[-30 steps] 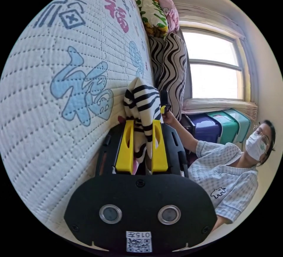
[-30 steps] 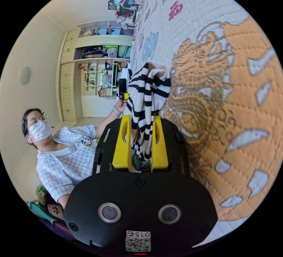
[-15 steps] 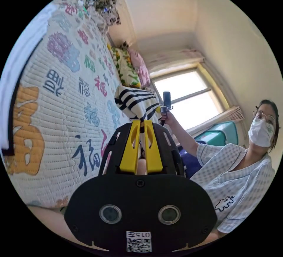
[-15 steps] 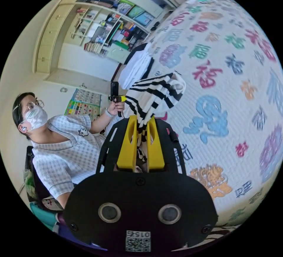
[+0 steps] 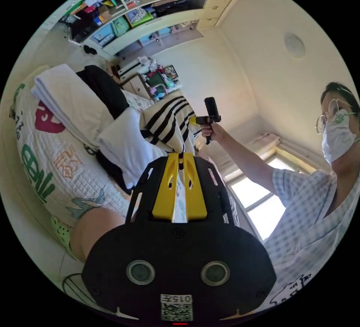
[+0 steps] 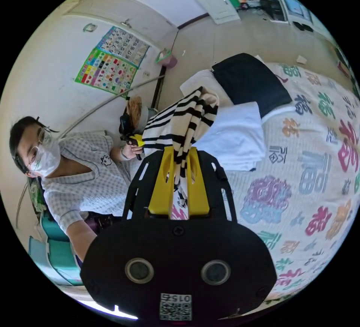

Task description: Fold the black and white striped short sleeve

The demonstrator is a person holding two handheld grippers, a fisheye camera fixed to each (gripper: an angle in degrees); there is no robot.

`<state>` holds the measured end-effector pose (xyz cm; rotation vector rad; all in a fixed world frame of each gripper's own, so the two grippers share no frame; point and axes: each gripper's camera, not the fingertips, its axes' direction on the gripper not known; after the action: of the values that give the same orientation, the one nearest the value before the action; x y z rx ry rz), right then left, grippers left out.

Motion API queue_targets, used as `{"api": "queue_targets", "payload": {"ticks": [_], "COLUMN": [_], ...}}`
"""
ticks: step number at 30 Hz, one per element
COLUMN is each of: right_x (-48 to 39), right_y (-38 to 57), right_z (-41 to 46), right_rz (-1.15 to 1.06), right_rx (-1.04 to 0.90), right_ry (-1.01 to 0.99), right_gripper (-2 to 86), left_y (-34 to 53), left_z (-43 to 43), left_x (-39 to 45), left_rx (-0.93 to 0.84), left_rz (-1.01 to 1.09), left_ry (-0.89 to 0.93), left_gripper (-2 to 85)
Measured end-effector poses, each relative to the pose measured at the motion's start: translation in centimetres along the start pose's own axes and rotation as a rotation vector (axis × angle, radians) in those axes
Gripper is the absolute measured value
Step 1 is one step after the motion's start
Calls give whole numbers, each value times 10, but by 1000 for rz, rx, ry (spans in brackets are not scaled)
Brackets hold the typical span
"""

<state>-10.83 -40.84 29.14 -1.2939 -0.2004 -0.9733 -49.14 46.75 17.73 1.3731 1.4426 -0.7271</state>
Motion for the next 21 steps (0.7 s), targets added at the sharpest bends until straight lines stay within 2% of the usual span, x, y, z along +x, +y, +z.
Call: {"api": "queue_targets", "payload": {"ticks": [4,8,13,17,19,21], "right_x": [22,55,76,84,82,69], "right_y": [-51,-69,-54,-14,6,30], "right_z": [12,31,41,36,35,40], "right_rz": [42,183,323,464,513,504], "right_rx": [-115,-161,-86,79,148,192], "right_ry": [25,42,-8,-34,-35,-5], "right_gripper": [58,62,92,85,74,71], "left_y": [-6,-11,-20,-25,-29,-38], "left_z": [-12,-20,-42,-65,-89,-139], "left_x": [-15,-23,-13,-11,-1,3], "left_rx": [22,-22,-78,-135,-104,16], "left_rz": [-61,-111,-79,-75,-25,-12], "left_ry": [-86,-58,-108,-58,-59,-174], "left_gripper": [-2,-1,2,7,11,24]}}
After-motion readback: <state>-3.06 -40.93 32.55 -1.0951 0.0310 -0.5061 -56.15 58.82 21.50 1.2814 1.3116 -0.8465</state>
